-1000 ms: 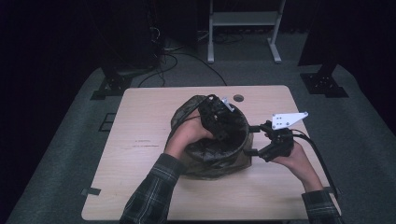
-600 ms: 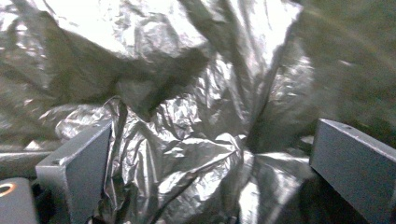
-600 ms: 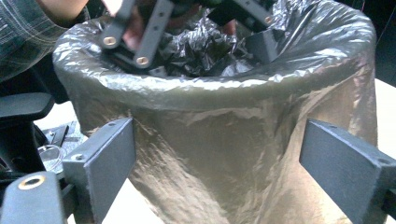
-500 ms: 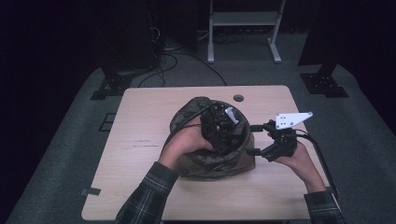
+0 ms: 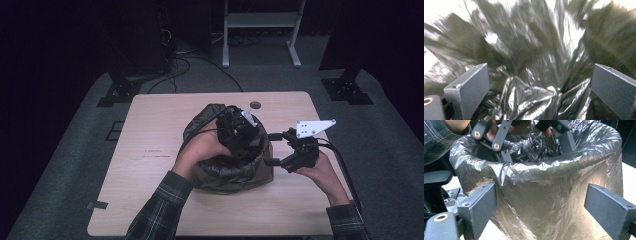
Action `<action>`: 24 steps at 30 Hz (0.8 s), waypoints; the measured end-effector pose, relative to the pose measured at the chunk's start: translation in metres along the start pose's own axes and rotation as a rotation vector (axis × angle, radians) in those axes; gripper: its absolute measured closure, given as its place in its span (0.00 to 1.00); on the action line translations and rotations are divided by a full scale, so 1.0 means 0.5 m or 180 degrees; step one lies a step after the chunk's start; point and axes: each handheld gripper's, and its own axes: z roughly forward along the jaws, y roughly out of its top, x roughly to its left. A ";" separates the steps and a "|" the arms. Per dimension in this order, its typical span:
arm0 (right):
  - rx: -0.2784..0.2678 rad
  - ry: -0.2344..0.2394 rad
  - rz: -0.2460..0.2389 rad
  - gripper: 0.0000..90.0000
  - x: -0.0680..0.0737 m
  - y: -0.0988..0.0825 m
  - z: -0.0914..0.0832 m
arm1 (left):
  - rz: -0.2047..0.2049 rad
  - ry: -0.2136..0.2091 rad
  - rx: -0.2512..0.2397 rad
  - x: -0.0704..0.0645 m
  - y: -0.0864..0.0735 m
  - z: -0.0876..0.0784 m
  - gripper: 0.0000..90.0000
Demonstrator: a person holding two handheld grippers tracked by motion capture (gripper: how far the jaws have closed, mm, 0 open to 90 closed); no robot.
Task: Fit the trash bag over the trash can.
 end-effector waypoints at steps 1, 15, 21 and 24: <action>-0.0004 -0.0001 -0.0004 0.11 0.000 0.000 0.000 | -0.0004 -0.0030 0.0004 0.000 0.004 0.005 0.02; -0.0015 -0.0009 -0.0012 0.11 -0.001 0.002 -0.005 | -0.0126 -0.0064 0.0118 0.041 0.020 0.070 0.02; -0.0015 -0.0007 -0.0020 0.11 0.000 0.001 -0.004 | -0.0094 0.0007 0.0026 0.033 0.019 0.051 0.02; -0.0010 -0.0015 -0.0011 0.11 0.000 0.002 -0.006 | -0.0071 0.0060 -0.0092 0.029 0.015 0.022 0.02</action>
